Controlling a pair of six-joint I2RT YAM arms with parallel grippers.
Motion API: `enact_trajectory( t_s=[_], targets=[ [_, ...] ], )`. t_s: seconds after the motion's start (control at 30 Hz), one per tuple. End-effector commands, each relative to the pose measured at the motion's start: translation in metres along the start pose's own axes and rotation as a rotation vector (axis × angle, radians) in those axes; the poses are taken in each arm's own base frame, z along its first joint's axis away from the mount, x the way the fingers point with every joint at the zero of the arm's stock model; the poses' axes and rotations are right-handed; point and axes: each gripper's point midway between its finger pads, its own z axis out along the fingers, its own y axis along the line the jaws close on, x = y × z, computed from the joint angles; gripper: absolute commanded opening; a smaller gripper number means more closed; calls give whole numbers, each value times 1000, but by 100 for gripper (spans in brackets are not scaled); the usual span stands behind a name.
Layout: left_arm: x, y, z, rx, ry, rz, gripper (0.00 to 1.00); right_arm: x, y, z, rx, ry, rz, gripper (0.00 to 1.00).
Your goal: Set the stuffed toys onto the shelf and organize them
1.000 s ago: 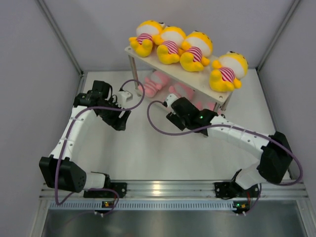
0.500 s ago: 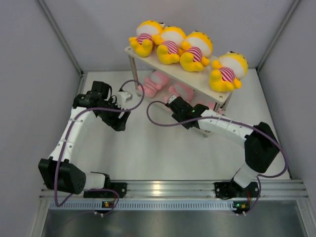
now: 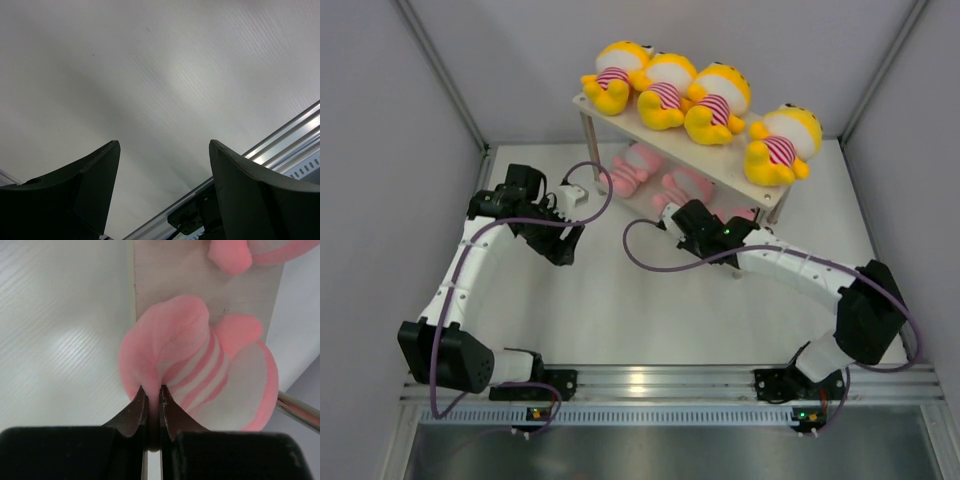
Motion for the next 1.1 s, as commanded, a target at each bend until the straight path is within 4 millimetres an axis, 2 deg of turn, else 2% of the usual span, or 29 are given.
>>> enact_trajectory(
  t_s=[0.0,0.03,0.1,0.17,0.33,0.53,0.67,0.8,0.97,1.07],
  targets=[
    [-3,-3,-6,4,-26,13,78,-22,-3,-33,-71,-191,-57,0],
    [-4,-2,-6,3,-27,13,78,-21,2,-33,-95,-207,-84,0],
    [-4,-2,-6,3,-27,13,78,-23,-3,-41,-84,-254,-133,0],
    [-4,-3,-7,4,-29,12,78,-18,1,-39,-96,-260,-210,0],
    [-4,-2,-7,2,-28,14,78,-17,21,-38,-188,-352,-384,0],
    [-3,-2,-10,-10,-35,19,78,-1,3,-31,-179,-308,-475,0],
    [-3,-2,-8,-4,-31,17,78,7,6,-22,-212,-275,-549,0],
    [-4,-2,-9,-6,-35,19,78,19,-2,-10,-207,-198,-574,0],
    [-3,-1,-10,-17,-32,19,78,24,-14,-2,-163,-135,-583,2],
    [-2,-1,-9,-13,-27,19,78,19,-24,-1,-109,-134,-558,4]
  ],
)
